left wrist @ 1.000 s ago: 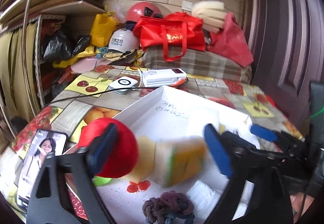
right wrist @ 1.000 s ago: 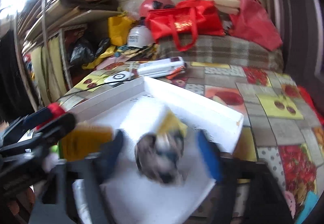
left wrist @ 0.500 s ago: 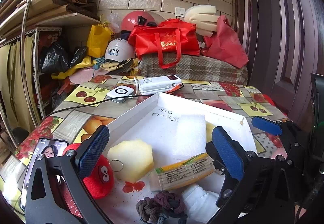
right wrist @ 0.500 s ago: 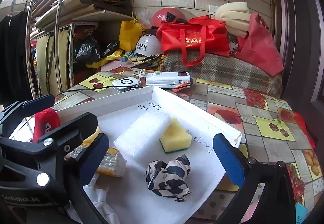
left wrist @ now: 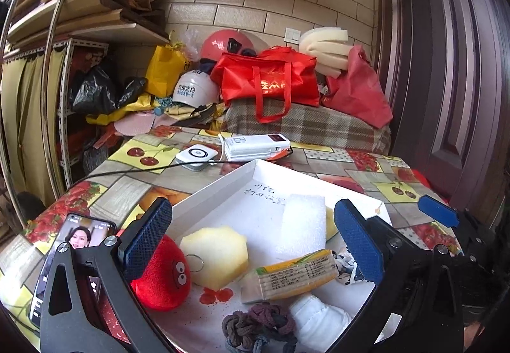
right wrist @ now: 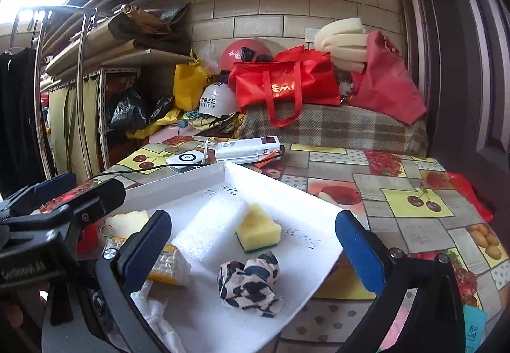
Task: Organize soft objects
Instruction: 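Move both open tools from the tray back to the pile of items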
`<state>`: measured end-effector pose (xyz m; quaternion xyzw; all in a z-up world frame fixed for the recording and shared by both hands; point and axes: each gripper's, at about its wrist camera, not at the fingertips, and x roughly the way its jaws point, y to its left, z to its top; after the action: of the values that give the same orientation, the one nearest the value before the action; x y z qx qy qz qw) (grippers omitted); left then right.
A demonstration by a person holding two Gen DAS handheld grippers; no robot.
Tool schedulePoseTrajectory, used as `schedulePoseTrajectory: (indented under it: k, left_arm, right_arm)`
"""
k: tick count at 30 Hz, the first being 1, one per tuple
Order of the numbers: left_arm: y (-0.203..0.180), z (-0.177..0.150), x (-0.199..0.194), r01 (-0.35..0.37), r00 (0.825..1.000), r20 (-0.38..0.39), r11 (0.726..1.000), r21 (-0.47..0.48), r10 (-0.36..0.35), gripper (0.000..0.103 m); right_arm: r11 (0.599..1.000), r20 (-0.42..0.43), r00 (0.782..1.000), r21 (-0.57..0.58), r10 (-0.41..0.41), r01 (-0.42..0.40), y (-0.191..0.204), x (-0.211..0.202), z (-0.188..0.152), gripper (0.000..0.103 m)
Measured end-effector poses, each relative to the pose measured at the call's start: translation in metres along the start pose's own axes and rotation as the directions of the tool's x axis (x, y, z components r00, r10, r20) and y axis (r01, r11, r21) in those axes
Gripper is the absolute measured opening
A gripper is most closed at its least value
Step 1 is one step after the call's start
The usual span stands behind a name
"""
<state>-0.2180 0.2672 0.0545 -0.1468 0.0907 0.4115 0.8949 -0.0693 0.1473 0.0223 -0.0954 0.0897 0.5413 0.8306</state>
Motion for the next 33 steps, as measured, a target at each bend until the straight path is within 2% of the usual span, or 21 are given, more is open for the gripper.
schedulePoseTrajectory:
  k: [4, 7, 9, 12, 15, 18, 20, 21, 22, 24, 26, 28, 30, 31, 33]
  left_arm:
    - [0.004, -0.001, -0.001, 0.015, 1.0, -0.019, 1.0, -0.023, -0.016, 0.103]
    - [0.002, -0.003, 0.0, 0.028, 0.998, -0.048, 0.999, -0.026, -0.029, 0.103]
    - [-0.003, -0.004, -0.002, 0.057, 0.997, -0.054, 0.998, -0.018, -0.058, 0.103]
    - [-0.018, -0.008, -0.009, 0.108, 0.993, -0.044, 0.994, 0.03, -0.106, 0.103]
    - [-0.038, -0.011, -0.021, 0.168, 0.986, -0.017, 0.979, 0.115, -0.167, 0.103]
    - [-0.066, -0.018, -0.028, 0.276, 0.961, -0.062, 0.938, 0.212, -0.269, 0.103]
    - [-0.091, -0.026, -0.031, 0.349, 0.937, -0.13, 0.896, 0.276, -0.325, 0.103]
    - [-0.1, -0.029, -0.033, 0.364, 0.931, -0.152, 0.883, 0.295, -0.333, 0.103]
    - [-0.112, -0.033, -0.034, 0.387, 0.921, -0.182, 0.867, 0.314, -0.345, 0.103]
    - [-0.136, -0.042, -0.037, 0.451, 0.889, -0.254, 0.824, 0.343, -0.38, 0.103]
    - [-0.162, -0.053, -0.039, 0.488, 0.866, -0.324, 0.786, 0.379, -0.381, 0.102]
    - [-0.182, -0.06, -0.035, 0.502, 0.853, -0.377, 0.764, 0.405, -0.36, 0.102]
    - [-0.2, -0.068, -0.027, 0.526, 0.832, -0.435, 0.74, 0.418, -0.345, 0.102]
    - [-0.206, -0.07, -0.025, 0.534, 0.824, -0.451, 0.734, 0.42, -0.343, 0.102]
    - [-0.213, -0.072, -0.021, 0.532, 0.823, -0.456, 0.738, 0.415, -0.337, 0.102]
  right_arm:
    - [1.0, 0.009, 1.0, 0.019, 0.016, -0.017, -0.006, -0.013, -0.004, 0.103]
    - [0.998, 0.047, 0.998, 0.036, 0.041, -0.043, -0.013, -0.033, -0.01, 0.103]
    - [0.999, 0.03, 0.999, 0.029, 0.043, -0.044, -0.016, -0.044, -0.014, 0.103]
    - [0.998, 0.054, 0.997, 0.036, 0.047, -0.049, -0.03, -0.07, -0.022, 0.103]
    - [0.998, 0.07, 0.997, 0.06, -0.011, 0.006, -0.055, -0.095, -0.029, 0.103]
    - [0.982, 0.018, 0.992, 0.142, -0.127, 0.123, -0.099, -0.11, -0.037, 0.103]
    - [0.937, -0.059, 0.968, 0.244, -0.243, 0.25, -0.137, -0.117, -0.044, 0.103]
    - [0.916, -0.094, 0.961, 0.292, -0.259, 0.276, -0.156, -0.119, -0.049, 0.103]
    - [0.896, -0.128, 0.96, 0.345, -0.25, 0.279, -0.176, -0.121, -0.054, 0.103]
    - [0.856, -0.192, 0.95, 0.418, -0.246, 0.306, -0.207, -0.125, -0.064, 0.103]
    - [0.817, -0.231, 0.943, 0.476, -0.24, 0.324, -0.23, -0.132, -0.075, 0.103]
    - [0.782, -0.249, 0.941, 0.529, -0.228, 0.33, -0.244, -0.137, -0.082, 0.103]
    - [0.759, -0.254, 0.942, 0.563, -0.218, 0.327, -0.249, -0.138, -0.086, 0.103]
    - [0.755, -0.265, 0.941, 0.568, -0.21, 0.329, -0.25, -0.137, -0.088, 0.103]
    - [0.759, -0.281, 0.939, 0.561, -0.199, 0.329, -0.25, -0.134, -0.09, 0.103]
